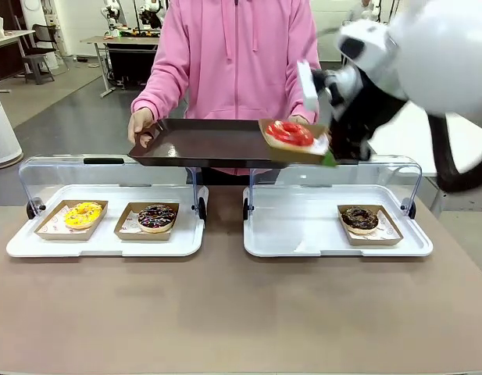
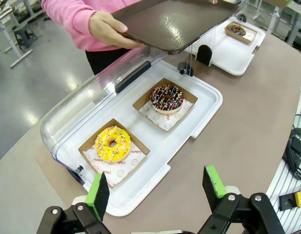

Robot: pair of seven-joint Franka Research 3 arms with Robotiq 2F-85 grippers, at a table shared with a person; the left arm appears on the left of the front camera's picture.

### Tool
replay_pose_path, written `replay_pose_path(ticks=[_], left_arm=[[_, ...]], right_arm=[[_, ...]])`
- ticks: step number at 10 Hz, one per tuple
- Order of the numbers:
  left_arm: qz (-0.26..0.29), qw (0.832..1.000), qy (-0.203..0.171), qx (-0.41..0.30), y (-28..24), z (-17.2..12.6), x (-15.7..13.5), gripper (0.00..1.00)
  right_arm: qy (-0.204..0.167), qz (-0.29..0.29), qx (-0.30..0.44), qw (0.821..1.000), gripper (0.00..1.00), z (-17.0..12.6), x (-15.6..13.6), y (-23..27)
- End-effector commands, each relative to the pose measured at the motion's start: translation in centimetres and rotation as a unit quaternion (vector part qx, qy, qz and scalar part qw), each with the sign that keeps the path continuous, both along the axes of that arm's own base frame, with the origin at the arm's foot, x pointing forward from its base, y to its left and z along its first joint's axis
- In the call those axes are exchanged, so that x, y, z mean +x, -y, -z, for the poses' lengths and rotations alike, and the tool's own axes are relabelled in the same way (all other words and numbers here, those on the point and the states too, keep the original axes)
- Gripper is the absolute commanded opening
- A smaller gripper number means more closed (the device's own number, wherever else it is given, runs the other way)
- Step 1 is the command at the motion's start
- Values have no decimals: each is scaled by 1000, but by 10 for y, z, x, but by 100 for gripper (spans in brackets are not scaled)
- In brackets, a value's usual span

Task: Provide the desired donut to the person.
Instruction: Place the picked Paper togo box onto the Handle tray extended by the person.

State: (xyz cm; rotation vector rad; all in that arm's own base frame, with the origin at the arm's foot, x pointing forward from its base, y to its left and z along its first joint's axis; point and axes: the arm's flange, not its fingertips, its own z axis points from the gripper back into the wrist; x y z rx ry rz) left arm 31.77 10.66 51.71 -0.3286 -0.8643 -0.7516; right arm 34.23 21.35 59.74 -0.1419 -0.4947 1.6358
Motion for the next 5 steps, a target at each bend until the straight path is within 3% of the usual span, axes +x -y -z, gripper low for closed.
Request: replay_pose_path(ticks=[1, 3, 4, 5], left_arm=[[-4, 1000, -4, -8, 0, -1, 0, 100], [-4, 1000, -4, -8, 0, -1, 0, 100], [-4, 1000, -4, -8, 0, -1, 0, 100], [-4, 1000, -4, -8, 0, -1, 0, 100]], right_arm=[[-20, 35, -42, 998, 1, -46, 56, -57], [-36, 73, -69, 994, 1, -54, 110, -99], [-42, 95, -79, 991, 1, -45, 138, -115], [-53, 78, -87, 992, 1, -29, 165, -126]])
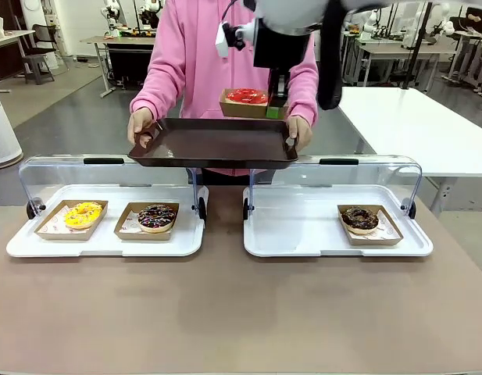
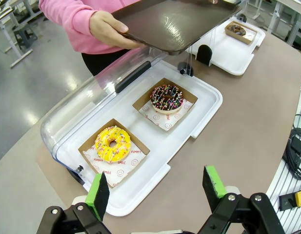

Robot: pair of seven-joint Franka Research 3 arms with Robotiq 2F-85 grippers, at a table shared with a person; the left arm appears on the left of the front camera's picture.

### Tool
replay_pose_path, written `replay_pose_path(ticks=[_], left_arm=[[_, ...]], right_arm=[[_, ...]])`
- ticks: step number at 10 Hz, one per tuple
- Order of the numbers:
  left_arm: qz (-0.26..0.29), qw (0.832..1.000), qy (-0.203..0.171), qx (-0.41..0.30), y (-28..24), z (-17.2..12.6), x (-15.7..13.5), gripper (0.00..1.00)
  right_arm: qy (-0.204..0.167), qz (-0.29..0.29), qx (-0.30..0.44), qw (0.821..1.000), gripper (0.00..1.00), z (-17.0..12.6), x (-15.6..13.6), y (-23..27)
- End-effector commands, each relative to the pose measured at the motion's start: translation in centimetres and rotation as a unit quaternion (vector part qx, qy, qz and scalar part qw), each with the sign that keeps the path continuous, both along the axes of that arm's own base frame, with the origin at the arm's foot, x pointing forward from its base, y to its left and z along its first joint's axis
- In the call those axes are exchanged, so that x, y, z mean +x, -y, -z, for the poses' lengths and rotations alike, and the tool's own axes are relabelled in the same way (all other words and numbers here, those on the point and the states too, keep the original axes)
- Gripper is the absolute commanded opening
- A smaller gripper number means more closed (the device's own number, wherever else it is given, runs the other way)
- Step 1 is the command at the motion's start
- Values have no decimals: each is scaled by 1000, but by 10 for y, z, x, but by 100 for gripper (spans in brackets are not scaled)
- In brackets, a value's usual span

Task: Provide the desired donut to the person.
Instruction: Place the picked Paper togo box onto the Handle tray extended by the person.

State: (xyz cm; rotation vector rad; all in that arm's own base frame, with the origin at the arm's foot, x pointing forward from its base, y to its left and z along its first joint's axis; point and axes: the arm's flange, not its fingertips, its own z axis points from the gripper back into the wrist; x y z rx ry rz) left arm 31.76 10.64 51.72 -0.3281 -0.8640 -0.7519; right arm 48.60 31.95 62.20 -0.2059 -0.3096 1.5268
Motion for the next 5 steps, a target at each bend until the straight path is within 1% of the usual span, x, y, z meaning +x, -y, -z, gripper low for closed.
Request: replay_pose_path(ticks=[1, 4, 5], left_arm=[[-4, 1000, -4, -9, 0, -1, 0, 100], [-4, 1000, -4, -9, 0, -1, 0, 100], [-4, 1000, -4, -9, 0, -1, 0, 100]], right_arm=[[-13, 1, -27, 1000, 1, 13, 38, -24], [5, 4, -27, 1000, 1, 64, 61, -22], [0, -3, -32, 999, 1, 74, 63, -18]])
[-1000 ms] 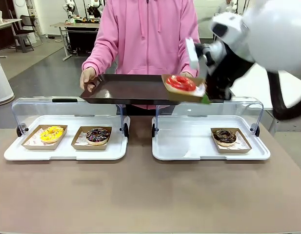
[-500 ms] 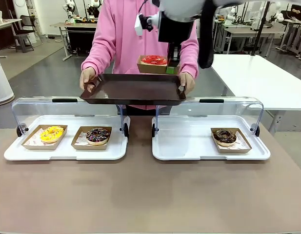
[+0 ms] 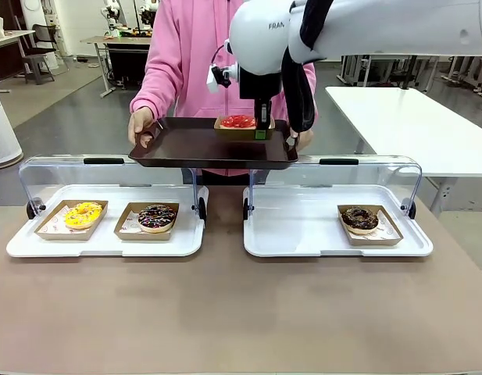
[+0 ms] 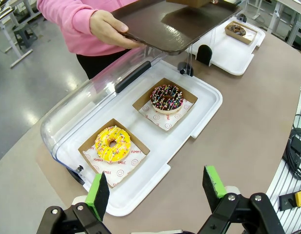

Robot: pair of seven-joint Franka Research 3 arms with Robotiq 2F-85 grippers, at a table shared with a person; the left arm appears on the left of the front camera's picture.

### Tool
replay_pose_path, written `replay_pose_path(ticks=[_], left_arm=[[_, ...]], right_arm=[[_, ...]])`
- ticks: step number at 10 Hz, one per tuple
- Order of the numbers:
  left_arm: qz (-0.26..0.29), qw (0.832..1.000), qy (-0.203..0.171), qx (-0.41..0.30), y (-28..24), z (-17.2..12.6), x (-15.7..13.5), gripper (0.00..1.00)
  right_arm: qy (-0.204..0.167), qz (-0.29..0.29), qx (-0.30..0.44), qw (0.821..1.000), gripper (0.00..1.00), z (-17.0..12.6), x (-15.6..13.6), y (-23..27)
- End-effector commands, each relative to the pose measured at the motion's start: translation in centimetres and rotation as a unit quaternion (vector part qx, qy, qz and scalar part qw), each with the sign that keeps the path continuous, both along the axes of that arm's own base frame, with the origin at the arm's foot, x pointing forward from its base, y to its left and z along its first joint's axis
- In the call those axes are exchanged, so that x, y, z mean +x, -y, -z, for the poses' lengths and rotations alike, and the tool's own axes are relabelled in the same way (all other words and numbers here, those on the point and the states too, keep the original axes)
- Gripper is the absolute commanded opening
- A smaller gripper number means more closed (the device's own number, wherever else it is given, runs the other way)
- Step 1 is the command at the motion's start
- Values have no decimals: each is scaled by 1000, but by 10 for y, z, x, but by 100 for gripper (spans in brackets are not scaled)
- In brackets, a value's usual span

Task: Provide the desired donut to the person.
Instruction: Place the picked Paper togo box onto the Handle tray extended by the person.

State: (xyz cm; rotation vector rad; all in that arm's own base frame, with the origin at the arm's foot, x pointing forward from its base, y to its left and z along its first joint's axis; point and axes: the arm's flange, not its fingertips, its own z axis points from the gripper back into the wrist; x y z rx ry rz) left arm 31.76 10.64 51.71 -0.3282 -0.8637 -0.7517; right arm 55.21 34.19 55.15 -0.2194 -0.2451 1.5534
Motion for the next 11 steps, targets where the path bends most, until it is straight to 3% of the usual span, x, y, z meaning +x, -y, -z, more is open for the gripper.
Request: replay_pose_path(ticks=[1, 5, 6, 7, 8, 9, 11], left_arm=[[-4, 1000, -4, -9, 0, -1, 0, 100], [-4, 1000, -4, -9, 0, -1, 0, 100], [-4, 1000, -4, -9, 0, -1, 0, 100], [-4, 1000, -4, -9, 0, -1, 0, 100], [-4, 1000, -4, -9, 0, -1, 0, 100], [-4, 1000, -4, -9, 0, -1, 0, 100], [-4, 1000, -4, -9, 0, -1, 0, 100]], right_arm=[[10, 4, -5, 1000, 1, 9, -1, 9], [21, 10, 13, 1000, 1, 29, 15, 21], [17, 14, 19, 1000, 24, 29, 17, 23], [17, 10, 22, 1000, 61, 28, 17, 24], [20, 10, 27, 999, 84, 24, 16, 25], [13, -3, 24, 1000, 100, 16, 10, 27], [2, -9, 27, 1000, 100, 6, 5, 29]])
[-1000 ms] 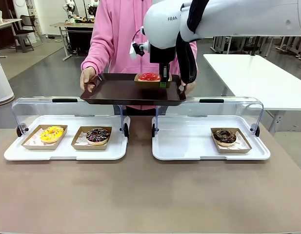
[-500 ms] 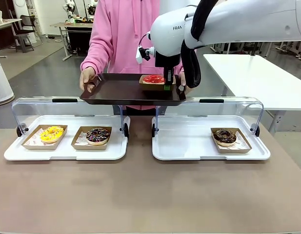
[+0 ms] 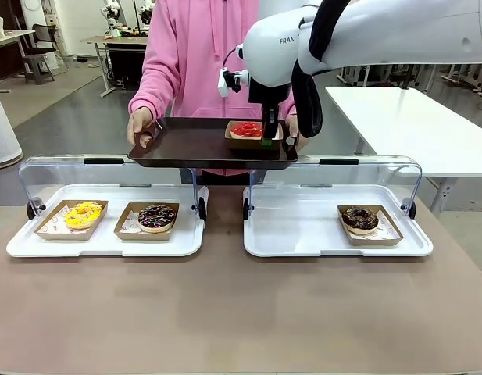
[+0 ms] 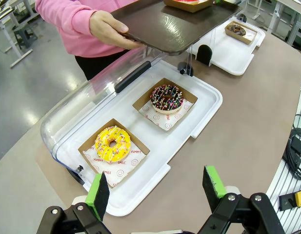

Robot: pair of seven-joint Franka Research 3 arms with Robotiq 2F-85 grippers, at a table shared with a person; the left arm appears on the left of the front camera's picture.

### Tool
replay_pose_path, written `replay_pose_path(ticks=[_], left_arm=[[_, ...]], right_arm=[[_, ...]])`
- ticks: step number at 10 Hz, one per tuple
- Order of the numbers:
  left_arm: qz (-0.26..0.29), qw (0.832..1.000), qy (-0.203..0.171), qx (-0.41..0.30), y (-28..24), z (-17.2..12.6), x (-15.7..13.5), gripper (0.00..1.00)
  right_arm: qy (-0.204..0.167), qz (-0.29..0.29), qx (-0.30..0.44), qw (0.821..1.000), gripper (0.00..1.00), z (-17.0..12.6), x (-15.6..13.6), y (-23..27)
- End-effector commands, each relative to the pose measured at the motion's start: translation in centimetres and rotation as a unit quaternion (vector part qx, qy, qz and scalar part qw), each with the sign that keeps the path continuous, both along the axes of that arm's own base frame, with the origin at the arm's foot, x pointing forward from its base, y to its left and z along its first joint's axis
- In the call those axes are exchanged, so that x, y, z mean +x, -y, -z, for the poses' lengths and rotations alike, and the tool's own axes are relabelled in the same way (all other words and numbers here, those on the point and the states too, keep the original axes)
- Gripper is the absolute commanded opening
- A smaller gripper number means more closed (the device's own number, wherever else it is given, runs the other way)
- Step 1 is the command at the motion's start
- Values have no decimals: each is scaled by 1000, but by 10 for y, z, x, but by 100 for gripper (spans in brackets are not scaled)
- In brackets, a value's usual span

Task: Provide the desired donut to the person.
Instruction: Place the picked Paper togo box onto the Handle tray extended by the person.

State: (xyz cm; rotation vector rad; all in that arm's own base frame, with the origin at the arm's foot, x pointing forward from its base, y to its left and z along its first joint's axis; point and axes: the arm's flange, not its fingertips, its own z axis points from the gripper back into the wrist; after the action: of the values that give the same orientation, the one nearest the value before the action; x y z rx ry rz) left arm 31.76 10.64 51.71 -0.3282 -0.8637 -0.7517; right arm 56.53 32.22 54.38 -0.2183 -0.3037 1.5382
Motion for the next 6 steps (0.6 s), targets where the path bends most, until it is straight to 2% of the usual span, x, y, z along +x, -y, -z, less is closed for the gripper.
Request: replay_pose_path(ticks=[1, 2, 6], left_arm=[[-4, 1000, -4, -9, 0, -1, 0, 100], [-4, 1000, -4, -9, 0, -1, 0, 100], [-4, 1000, -4, -9, 0, -1, 0, 100]], right_arm=[[-21, -24, 15, 999, 96, -5, -11, 9], [-29, -22, 22, 999, 100, -9, -13, 11], [-52, -36, 34, 997, 100, -16, -21, 21]])
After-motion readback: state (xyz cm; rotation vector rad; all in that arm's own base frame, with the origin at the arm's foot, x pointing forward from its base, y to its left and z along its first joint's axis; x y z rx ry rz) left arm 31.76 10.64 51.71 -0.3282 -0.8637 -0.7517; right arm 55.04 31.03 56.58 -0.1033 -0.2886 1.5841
